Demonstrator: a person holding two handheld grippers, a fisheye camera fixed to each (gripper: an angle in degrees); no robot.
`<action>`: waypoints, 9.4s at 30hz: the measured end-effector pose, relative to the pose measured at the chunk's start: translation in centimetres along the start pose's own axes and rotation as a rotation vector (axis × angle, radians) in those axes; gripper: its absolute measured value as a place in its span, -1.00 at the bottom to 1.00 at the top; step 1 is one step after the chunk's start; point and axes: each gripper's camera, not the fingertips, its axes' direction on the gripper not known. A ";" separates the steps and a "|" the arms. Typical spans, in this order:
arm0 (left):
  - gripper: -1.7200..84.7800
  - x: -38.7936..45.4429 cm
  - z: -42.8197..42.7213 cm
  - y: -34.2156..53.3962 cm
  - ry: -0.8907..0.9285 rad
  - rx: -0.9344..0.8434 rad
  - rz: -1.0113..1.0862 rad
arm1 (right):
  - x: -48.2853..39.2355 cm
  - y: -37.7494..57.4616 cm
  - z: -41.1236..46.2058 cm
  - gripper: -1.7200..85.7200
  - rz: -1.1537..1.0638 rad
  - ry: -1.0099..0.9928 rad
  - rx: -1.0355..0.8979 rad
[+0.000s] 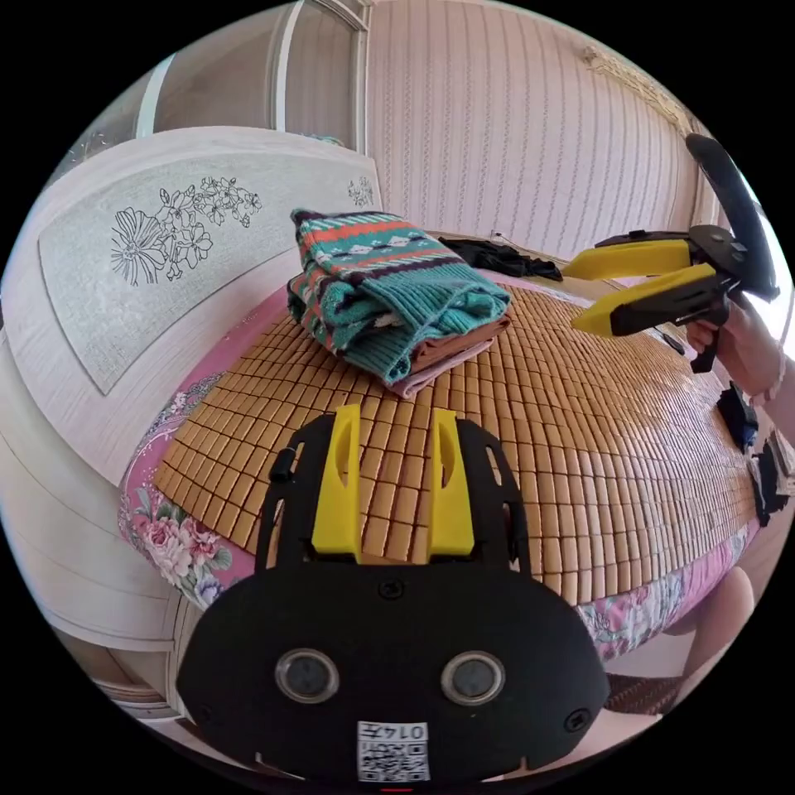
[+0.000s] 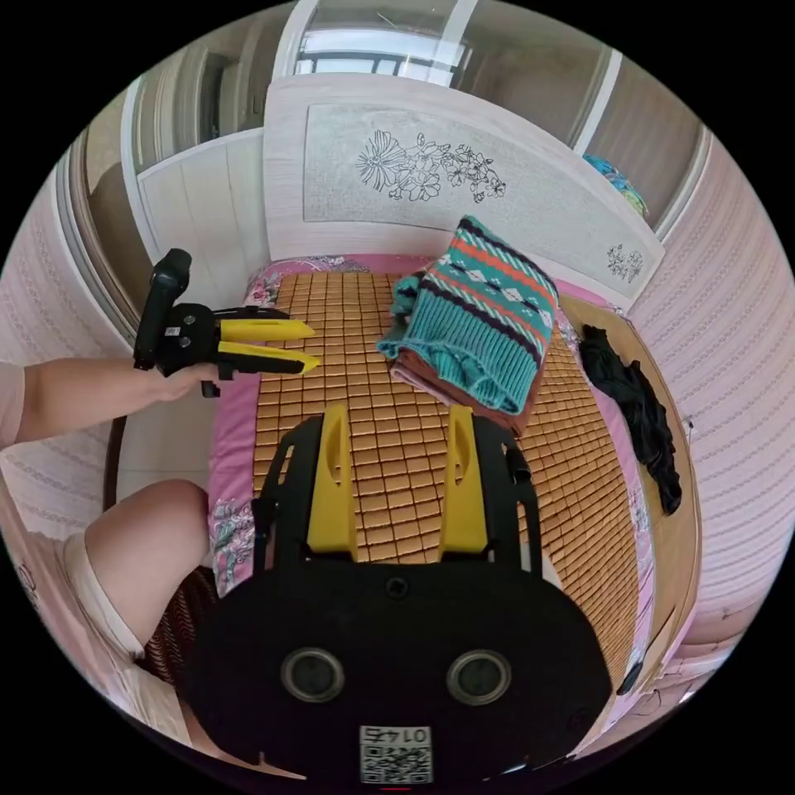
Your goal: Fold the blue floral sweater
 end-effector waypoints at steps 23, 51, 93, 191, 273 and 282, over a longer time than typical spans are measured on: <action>-0.98 -8.4 -1.7 -8.5 0.110 0.184 -0.054 | 15.3 3.0 -6.3 -0.95 0.529 -0.137 0.236; -0.72 25.8 -3.5 6.1 0.593 -0.285 0.435 | -1.0 54.7 -23.7 -0.89 1.311 -0.066 0.118; -0.98 19.3 -17.9 -7.6 0.676 0.137 -0.052 | -3.3 66.6 -45.7 -0.90 0.971 -0.094 0.593; -0.88 15.7 -7.4 -11.4 0.152 -0.408 0.257 | 11.0 86.7 -28.0 -0.92 1.294 -0.313 -0.145; -0.96 26.2 -5.7 -5.2 0.322 -0.662 0.439 | 6.8 88.4 -17.1 -0.90 1.265 -0.735 -0.372; -0.96 25.3 -9.7 -1.1 0.207 -0.626 0.399 | 0.9 86.4 -17.6 -0.92 1.299 -0.569 -0.403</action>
